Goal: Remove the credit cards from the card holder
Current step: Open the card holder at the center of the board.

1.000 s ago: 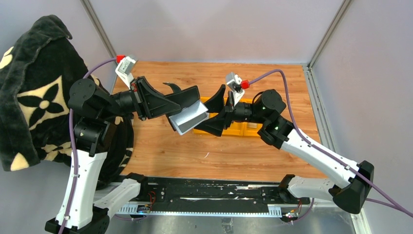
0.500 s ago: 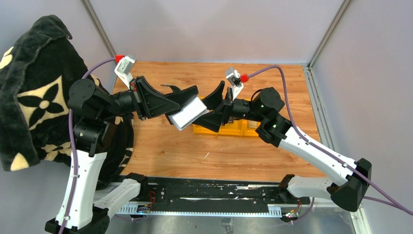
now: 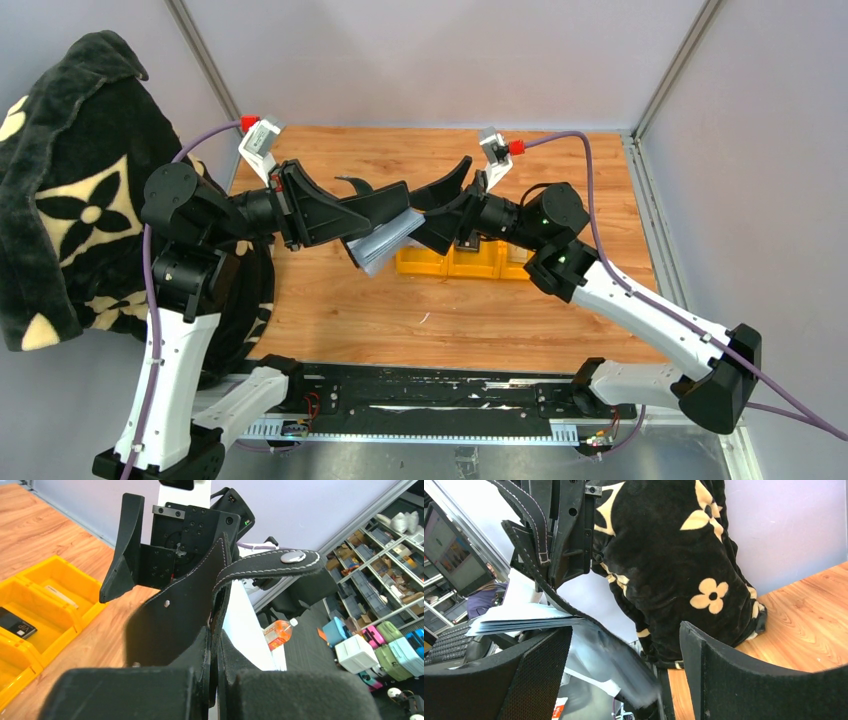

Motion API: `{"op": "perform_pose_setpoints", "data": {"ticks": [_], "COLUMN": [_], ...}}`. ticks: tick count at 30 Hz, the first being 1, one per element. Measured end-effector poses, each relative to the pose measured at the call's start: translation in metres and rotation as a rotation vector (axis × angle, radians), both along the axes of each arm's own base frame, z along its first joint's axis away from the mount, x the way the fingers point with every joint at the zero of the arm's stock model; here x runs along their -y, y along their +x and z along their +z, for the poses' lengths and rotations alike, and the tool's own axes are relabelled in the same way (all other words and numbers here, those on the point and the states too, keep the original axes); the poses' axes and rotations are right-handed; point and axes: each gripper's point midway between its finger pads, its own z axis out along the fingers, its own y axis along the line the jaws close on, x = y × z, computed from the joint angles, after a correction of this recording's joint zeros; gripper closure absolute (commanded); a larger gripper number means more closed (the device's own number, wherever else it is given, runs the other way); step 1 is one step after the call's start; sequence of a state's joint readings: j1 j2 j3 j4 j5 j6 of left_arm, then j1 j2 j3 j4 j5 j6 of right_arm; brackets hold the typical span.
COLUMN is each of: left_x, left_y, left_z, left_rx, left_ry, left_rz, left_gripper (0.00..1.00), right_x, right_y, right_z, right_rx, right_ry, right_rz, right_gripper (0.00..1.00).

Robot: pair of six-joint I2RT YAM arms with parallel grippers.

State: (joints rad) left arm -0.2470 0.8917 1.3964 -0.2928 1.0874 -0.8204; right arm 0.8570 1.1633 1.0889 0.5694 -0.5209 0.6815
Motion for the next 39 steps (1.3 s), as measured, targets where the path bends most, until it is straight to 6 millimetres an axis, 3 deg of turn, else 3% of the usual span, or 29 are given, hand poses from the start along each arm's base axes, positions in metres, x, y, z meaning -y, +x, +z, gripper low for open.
{"op": "perform_pose_setpoints", "data": {"ticks": [13,17,20,22,29,35,39], "left_x": [0.000,0.000,0.000,-0.001,-0.002,-0.002,0.000], "left_y": [0.000,0.000,0.002,0.006,0.019,0.019,0.009], "left_z": [-0.001,-0.002,-0.004,-0.009,-0.019,-0.017,-0.014], "left_rx": [0.000,0.002,0.007,0.012,0.023,0.037,0.032], "left_ry": [0.004,0.005,0.014,0.027,0.062,0.066,0.049], "left_rz": [-0.002,-0.001,0.008,0.026,0.076,0.075,0.018], "left_gripper": [1.00,0.99,0.89,0.82,0.46,0.44,0.54], "right_x": [-0.009,-0.007,-0.007,-0.008,-0.005,0.002,0.001], "right_y": [-0.019,-0.026,-0.029,-0.028,-0.032,-0.034,-0.029], "right_z": [0.002,0.007,0.007,0.006,-0.008,-0.018,-0.025], "right_rx": [0.003,0.017,0.016,0.001,-0.036,-0.029,-0.035], "right_ry": [0.028,0.042,0.041,0.029,-0.050,-0.114,-0.149], "right_rz": [0.154,0.183,0.196,0.199,0.185,0.159,0.132], "right_gripper": [0.19,0.44,0.76,0.88,0.92,0.95,0.96]}}
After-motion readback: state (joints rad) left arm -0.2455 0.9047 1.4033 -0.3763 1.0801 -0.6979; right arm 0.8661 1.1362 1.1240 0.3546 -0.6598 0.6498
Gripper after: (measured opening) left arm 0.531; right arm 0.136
